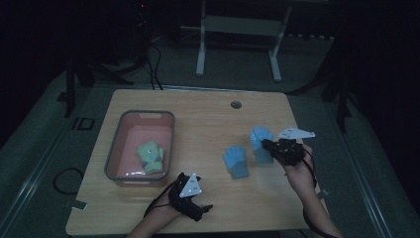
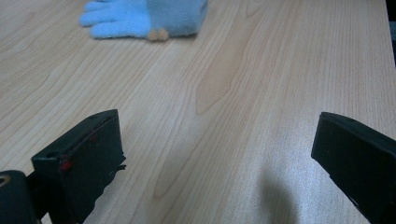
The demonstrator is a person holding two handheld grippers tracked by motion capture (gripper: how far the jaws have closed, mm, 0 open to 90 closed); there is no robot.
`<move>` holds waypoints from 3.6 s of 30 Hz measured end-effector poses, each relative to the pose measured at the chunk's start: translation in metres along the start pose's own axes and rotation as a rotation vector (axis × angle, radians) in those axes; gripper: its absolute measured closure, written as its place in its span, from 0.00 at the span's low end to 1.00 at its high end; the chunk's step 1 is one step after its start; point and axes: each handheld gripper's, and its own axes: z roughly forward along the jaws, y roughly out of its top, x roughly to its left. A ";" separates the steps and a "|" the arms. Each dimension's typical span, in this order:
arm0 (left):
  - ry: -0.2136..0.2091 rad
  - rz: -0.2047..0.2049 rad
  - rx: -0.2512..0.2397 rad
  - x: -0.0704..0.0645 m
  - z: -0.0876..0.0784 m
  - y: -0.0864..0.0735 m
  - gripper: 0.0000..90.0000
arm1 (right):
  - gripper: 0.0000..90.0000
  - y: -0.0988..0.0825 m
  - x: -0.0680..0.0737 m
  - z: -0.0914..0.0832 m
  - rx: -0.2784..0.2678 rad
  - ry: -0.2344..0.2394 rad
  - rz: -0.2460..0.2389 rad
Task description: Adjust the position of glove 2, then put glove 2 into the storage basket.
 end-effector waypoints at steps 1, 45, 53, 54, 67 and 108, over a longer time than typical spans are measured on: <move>0.001 -0.001 0.000 0.000 0.000 0.000 0.03 | 0.96 0.001 0.003 0.002 0.000 0.007 -0.005; 0.040 -0.011 -0.047 -0.004 -0.002 0.004 0.01 | 0.92 -0.039 0.039 0.091 0.196 0.171 -0.033; 0.042 -0.045 -0.047 -0.002 -0.002 0.005 0.01 | 0.57 -0.033 0.035 0.077 0.147 0.181 -0.022; 0.042 -0.052 -0.040 -0.003 -0.001 0.006 0.01 | 0.50 -0.033 0.034 0.075 0.132 0.187 -0.018; 0.035 -0.058 -0.011 -0.009 0.004 0.013 0.01 | 0.19 -0.042 0.013 0.060 0.119 0.221 -0.005; -0.034 0.206 0.025 0.009 0.095 0.097 0.28 | 0.43 -0.015 -0.011 0.105 0.150 0.250 0.061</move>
